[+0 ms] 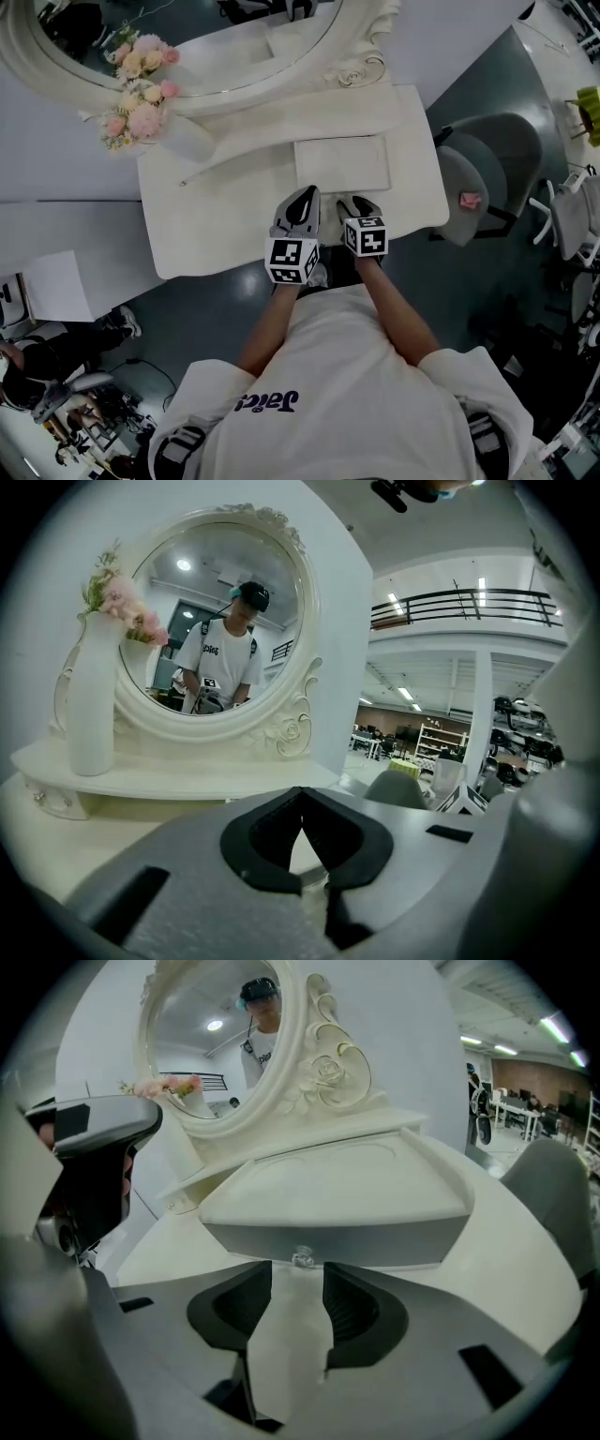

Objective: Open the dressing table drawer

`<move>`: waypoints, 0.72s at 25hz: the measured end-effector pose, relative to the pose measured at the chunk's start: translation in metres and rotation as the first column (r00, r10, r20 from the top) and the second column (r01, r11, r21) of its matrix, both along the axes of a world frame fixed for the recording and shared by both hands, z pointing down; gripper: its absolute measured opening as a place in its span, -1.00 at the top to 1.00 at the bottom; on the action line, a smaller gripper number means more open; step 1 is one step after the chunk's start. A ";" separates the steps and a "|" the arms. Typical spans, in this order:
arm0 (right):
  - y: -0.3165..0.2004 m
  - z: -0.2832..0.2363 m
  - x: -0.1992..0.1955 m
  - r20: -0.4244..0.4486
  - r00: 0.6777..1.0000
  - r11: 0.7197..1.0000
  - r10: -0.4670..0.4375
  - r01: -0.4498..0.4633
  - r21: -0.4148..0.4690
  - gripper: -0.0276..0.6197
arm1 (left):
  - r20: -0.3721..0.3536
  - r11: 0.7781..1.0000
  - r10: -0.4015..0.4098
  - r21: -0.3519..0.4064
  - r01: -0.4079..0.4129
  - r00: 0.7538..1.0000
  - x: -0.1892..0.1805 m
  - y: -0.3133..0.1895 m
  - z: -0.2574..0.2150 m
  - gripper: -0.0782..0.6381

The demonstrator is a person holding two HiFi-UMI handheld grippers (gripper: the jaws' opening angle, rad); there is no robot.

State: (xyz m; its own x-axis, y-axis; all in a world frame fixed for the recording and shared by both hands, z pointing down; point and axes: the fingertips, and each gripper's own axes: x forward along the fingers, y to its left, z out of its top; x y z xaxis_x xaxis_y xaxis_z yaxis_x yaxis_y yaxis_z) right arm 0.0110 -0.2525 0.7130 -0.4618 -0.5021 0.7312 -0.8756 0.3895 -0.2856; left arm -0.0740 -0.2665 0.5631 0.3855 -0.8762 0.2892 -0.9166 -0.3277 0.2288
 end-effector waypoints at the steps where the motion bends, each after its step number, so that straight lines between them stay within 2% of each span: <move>1: 0.000 0.002 -0.001 0.008 1.000 1.000 0.006 -0.006 -0.009 0.41 | 0.001 1.000 -0.001 -0.002 0.001 1.000 -0.001 0.000 0.001 0.74; 9: -0.008 0.009 -0.002 0.031 0.998 0.998 0.047 -0.045 -0.039 0.41 | 0.012 1.000 -0.004 -0.012 0.004 1.000 -0.005 -0.004 0.003 0.74; 13: -0.009 0.010 -0.002 0.041 0.997 0.997 0.071 -0.069 -0.047 0.61 | 0.020 1.000 -0.002 -0.015 0.003 1.000 -0.007 -0.004 0.003 0.74; 18: -0.012 0.010 -0.001 0.039 0.995 0.995 0.092 -0.090 -0.050 0.70 | 0.020 1.000 -0.012 -0.018 0.012 1.000 -0.015 -0.002 0.003 0.74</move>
State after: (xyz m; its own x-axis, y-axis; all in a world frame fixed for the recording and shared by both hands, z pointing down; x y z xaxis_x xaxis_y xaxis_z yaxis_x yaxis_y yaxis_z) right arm 0.0103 -0.2650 0.7228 -0.4460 -0.5083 0.7367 -0.8939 0.2938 -0.3384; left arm -0.0890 -0.2682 0.5663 0.3688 -0.8755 0.3123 -0.9250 -0.3127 0.2159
